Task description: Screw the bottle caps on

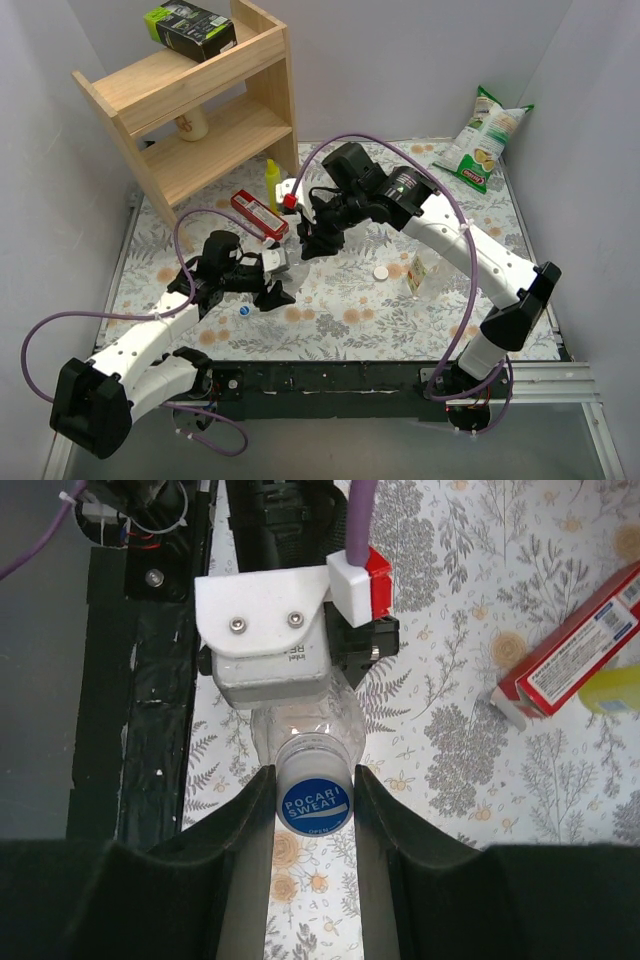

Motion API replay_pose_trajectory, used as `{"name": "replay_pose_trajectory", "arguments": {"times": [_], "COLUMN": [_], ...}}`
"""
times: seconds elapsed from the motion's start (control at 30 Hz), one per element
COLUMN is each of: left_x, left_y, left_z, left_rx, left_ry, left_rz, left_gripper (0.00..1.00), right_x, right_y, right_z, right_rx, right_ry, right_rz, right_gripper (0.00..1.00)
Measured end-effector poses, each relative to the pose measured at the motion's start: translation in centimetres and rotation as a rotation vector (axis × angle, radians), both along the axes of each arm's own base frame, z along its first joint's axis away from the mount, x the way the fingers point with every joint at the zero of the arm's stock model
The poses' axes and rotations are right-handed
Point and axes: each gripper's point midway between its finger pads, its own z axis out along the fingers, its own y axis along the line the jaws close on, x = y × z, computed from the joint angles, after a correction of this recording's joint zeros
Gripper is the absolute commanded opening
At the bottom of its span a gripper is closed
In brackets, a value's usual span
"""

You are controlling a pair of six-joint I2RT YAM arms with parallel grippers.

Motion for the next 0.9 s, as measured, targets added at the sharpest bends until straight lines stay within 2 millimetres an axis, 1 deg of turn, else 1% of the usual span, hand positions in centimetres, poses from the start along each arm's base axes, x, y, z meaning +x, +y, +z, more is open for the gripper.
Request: {"name": "replay_pose_trajectory", "arguments": {"times": [0.07,0.17,0.2,0.37,0.53,0.57,0.6,0.63,0.8,0.83,0.9], "left_x": [0.3,0.7,0.8,1.2,1.3,1.3,1.3,1.3,1.3,1.4,1.3], "left_y": [0.1,0.4,0.5,1.0,1.2,1.2,1.2,1.2,1.1,1.1,1.0], "left_z": [-0.3,-1.2,-1.5,-2.0,-2.3,-2.4,-2.5,-2.6,-3.0,-3.0,-3.0], "left_rx": [0.011,0.042,0.052,0.085,0.092,0.090,0.090,0.090,0.087,0.086,0.080], "left_ry": [0.003,0.023,0.027,0.029,0.032,0.030,0.028,0.027,0.019,0.016,0.004], "left_rz": [0.011,0.037,0.046,0.084,0.095,0.096,0.096,0.095,0.090,0.089,0.072], "left_gripper": [0.00,0.00,0.00,0.00,0.00,0.00,0.00,0.00,0.00,0.00,0.00], "right_x": [0.4,1.2,1.5,2.4,2.6,2.6,2.6,2.5,2.3,2.3,2.2], "right_y": [0.1,0.2,0.3,0.6,0.6,0.6,0.5,0.6,0.4,0.4,0.5], "right_z": [-0.3,-1.4,-1.8,-2.4,-2.7,-2.7,-2.8,-2.8,-3.0,-3.0,-2.8], "right_rx": [-0.017,-0.060,-0.072,-0.103,-0.120,-0.123,-0.127,-0.129,-0.147,-0.150,-0.155], "right_ry": [0.026,0.090,0.116,0.184,0.205,0.206,0.207,0.207,0.206,0.205,0.205], "right_rz": [-0.048,-0.150,-0.183,-0.273,-0.311,-0.314,-0.316,-0.316,-0.319,-0.319,-0.310], "right_gripper": [0.13,0.12,0.10,0.09,0.10,0.12,0.16,0.24,0.39,0.47,0.57]}}
